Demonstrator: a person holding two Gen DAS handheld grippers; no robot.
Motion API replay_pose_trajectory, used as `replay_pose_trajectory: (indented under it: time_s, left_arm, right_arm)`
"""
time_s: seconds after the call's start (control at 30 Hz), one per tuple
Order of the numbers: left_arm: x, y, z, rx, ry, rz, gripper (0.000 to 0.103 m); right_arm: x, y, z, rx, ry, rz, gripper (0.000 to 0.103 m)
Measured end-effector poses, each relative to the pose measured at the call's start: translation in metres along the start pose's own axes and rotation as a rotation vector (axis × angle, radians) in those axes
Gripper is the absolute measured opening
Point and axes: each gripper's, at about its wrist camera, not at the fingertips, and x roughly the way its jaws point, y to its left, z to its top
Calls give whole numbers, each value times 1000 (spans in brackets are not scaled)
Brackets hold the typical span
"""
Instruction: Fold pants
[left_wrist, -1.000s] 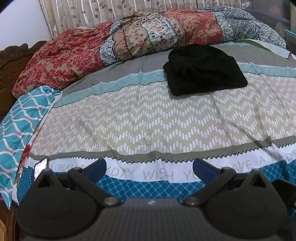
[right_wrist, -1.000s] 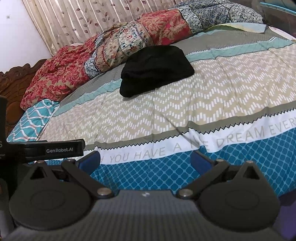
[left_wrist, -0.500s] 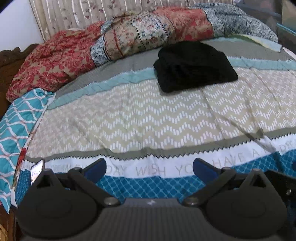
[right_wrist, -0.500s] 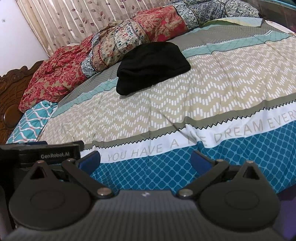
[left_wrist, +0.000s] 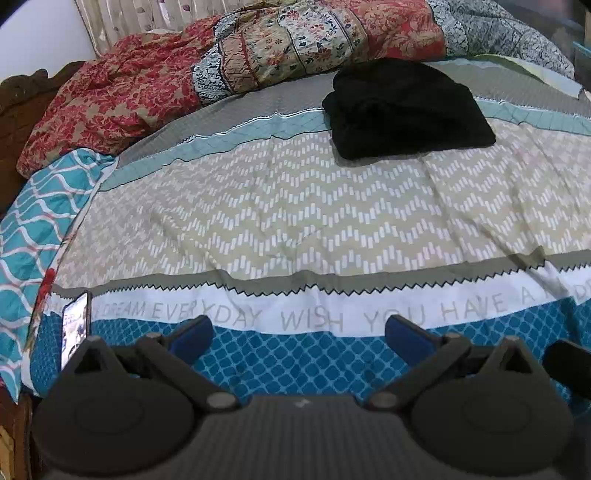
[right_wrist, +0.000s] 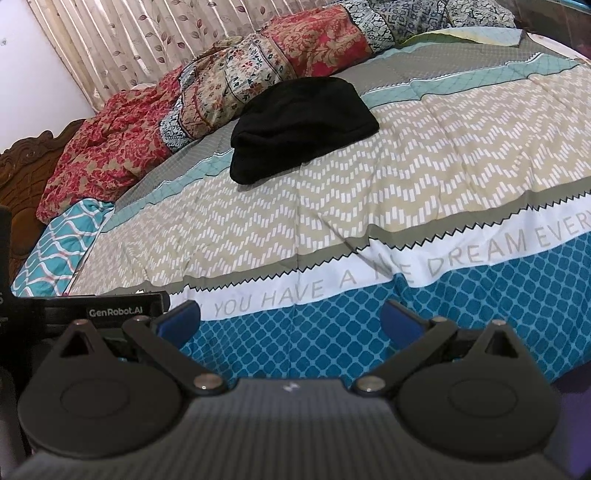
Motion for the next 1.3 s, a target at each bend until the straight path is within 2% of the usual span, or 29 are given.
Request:
replay_pose_trajectory:
  time_s: [0.17, 0.37, 1.3]
  left_arm:
    - [2, -3, 0, 24, 0, 41, 103]
    - [2, -6, 0, 42, -1, 51, 103]
    - [9, -5, 0, 42, 35, 42, 103]
  right_arm:
    - [1, 0, -1, 3, 4, 1, 103]
    - [2, -2, -1, 11, 9, 0, 103]
    - [3, -4, -1, 22, 13, -2, 103]
